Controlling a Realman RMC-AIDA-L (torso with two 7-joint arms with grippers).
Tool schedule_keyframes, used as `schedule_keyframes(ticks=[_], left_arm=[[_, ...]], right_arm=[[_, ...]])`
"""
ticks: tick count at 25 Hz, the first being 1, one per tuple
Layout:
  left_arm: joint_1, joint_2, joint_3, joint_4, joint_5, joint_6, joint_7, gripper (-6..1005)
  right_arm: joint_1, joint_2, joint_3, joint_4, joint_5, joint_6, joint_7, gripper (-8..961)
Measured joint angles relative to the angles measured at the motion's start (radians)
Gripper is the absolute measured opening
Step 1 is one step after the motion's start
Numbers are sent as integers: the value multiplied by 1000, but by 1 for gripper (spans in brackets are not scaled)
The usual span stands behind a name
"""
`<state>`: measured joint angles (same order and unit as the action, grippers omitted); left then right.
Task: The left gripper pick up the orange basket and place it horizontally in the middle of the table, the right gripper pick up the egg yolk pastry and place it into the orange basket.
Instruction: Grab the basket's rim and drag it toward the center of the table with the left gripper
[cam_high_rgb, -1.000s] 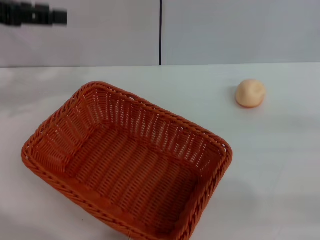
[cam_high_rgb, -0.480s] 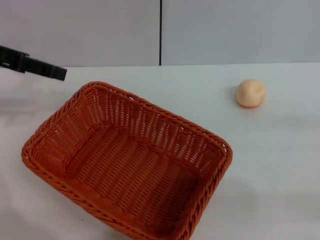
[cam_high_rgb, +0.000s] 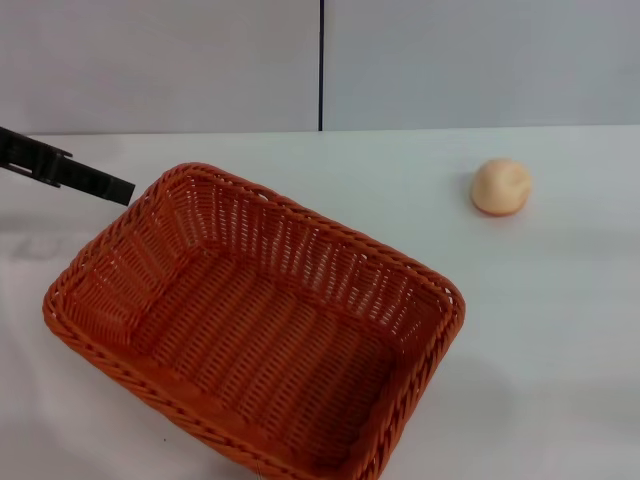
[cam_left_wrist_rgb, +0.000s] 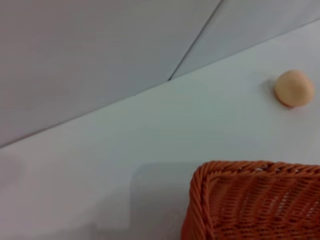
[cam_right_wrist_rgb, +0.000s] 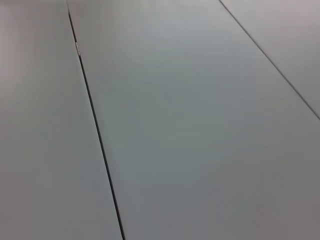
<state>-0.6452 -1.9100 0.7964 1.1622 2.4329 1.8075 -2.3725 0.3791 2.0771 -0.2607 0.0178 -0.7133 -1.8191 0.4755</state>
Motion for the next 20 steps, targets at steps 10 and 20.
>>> schedule_keyframes(ticks=[10,20], left_arm=[[-9,-20,11,-74,69,-37,32,741],[-27,-50,14,-120,136,-67,58,742]], right_arm=[[5,-1,0,1,0,1,0,680],[6,-2,0,0,0,1,0,680]])
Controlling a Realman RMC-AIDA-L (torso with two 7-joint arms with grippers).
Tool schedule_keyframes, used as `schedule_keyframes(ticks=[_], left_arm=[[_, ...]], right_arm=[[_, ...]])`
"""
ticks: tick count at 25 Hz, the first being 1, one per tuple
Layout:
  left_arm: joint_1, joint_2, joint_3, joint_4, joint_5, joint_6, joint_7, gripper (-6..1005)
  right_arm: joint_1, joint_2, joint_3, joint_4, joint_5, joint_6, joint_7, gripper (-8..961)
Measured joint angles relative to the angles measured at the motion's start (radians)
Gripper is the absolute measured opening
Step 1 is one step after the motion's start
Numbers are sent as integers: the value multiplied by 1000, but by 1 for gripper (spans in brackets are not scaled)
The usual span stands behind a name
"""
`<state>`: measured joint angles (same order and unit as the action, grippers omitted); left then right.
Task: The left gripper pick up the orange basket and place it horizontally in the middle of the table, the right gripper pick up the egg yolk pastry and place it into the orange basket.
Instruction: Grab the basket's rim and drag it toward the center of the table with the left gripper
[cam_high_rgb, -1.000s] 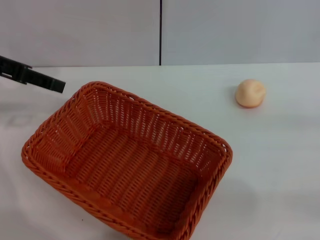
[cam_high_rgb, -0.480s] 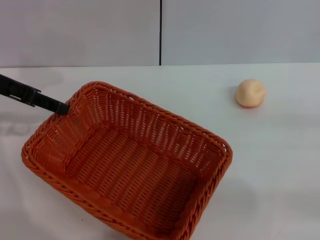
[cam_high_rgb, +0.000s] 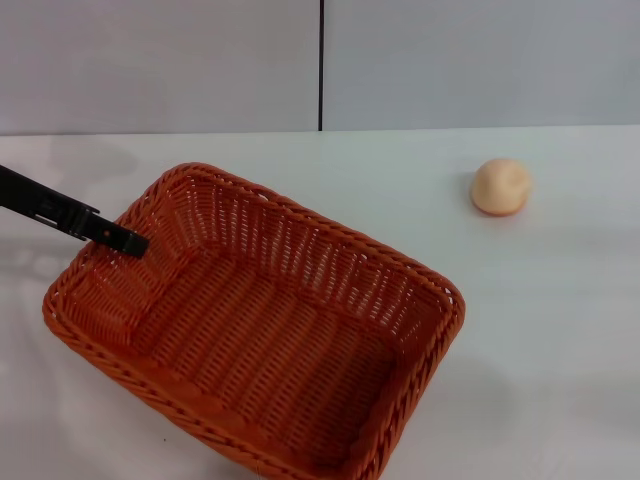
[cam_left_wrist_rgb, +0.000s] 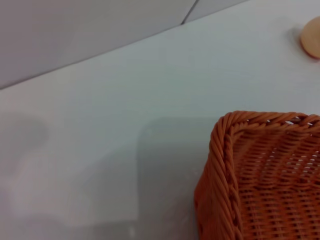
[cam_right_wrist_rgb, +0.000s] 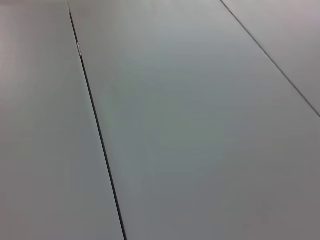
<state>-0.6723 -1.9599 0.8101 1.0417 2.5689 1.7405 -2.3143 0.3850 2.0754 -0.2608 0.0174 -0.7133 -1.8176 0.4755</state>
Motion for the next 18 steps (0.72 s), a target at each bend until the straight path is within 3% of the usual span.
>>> schedule_keyframes(ticks=[12,18], left_arm=[[-7,-6,10,-26,16,-50,-8,741],[-7,-6,11,-21,24,-53,0,592]], right_arm=[[-3,0,0,-1,0,1,0,679],[-6,0,0,0,0,11,0,680]])
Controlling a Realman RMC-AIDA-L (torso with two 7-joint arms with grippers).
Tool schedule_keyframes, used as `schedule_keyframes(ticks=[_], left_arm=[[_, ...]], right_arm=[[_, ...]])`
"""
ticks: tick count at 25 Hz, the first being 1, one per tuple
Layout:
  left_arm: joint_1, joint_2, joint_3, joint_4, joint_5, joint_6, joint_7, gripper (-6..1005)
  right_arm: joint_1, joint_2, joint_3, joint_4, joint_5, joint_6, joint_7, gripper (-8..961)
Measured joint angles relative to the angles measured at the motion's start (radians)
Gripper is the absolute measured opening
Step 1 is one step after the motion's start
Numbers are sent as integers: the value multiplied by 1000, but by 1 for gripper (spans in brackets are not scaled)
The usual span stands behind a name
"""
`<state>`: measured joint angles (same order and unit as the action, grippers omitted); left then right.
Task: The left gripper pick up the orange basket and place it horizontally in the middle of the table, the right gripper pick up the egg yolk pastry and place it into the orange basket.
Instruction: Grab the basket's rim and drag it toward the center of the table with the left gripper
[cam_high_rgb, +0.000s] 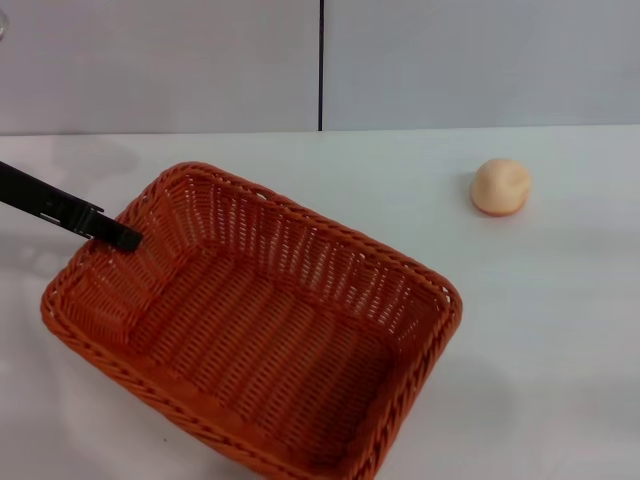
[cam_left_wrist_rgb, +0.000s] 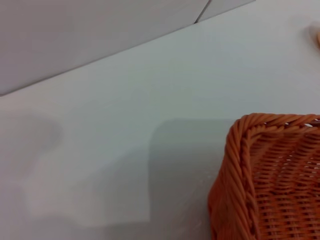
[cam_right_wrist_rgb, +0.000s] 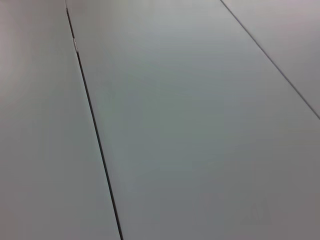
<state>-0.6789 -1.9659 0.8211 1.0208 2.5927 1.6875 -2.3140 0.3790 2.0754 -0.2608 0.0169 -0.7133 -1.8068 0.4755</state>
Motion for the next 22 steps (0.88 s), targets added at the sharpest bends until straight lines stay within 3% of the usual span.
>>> schedule_keyframes(ticks=[10,15,22], left_arm=[[-7,2,-8,6,3,10,-20,237],[-9,3,-6,7,3,9,-16,155],[-8,7,-34,31,2,6,-52,168]], right_arm=[[3,-1,0,0,0,4,0,680],[5,-2,0,-6,0,10,0,679],[9,-2,0,-10,0,22,0,679]])
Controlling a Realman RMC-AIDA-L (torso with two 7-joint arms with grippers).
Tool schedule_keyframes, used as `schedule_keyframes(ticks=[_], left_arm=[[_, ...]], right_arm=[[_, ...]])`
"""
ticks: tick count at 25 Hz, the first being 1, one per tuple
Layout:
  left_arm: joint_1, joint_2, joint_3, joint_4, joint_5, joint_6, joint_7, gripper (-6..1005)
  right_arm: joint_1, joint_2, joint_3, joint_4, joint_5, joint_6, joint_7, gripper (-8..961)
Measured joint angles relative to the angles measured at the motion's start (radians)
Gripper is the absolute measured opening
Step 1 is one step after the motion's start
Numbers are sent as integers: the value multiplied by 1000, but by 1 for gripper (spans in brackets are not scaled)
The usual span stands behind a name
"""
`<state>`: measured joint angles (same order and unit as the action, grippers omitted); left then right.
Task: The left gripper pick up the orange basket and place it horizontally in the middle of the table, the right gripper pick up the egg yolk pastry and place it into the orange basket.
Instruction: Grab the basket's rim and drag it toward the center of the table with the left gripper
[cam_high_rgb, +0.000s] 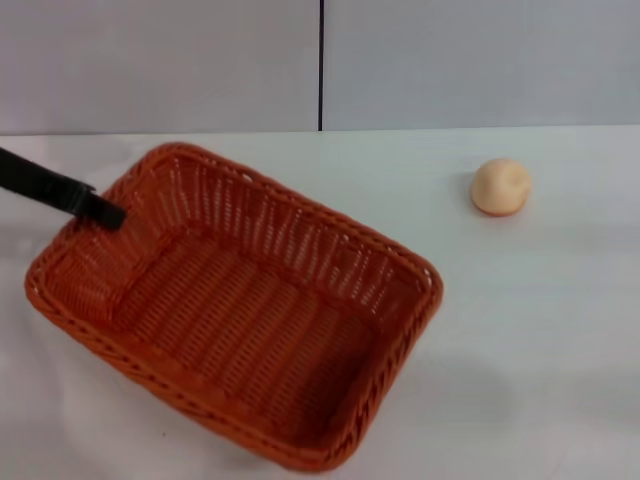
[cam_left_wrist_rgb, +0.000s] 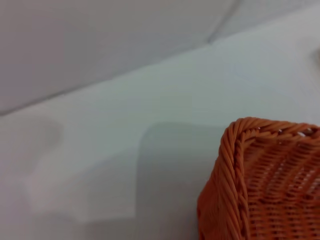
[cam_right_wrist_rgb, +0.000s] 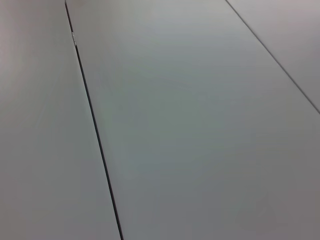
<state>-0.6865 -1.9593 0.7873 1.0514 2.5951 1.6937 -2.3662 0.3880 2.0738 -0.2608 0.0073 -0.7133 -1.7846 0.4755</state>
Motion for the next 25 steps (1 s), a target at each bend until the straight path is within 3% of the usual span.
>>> schedule_keyframes(ticks=[9,16,20,25], left_arm=[[-3,17,-245,59,-10,116,-155,185],[26,12,-272,77,-49,160,-220,198],[70,-12,-280,108,-81,135,-268,205],[141,-72,-334,164,-144,83,-300,214]], right_arm=[[3,-2,6,-24,0,7,0,679],[12,-3,15,-52,0,55,0,679],[21,-4,17,-54,0,63,0,680],[28,-5,28,-55,0,79,0,680]])
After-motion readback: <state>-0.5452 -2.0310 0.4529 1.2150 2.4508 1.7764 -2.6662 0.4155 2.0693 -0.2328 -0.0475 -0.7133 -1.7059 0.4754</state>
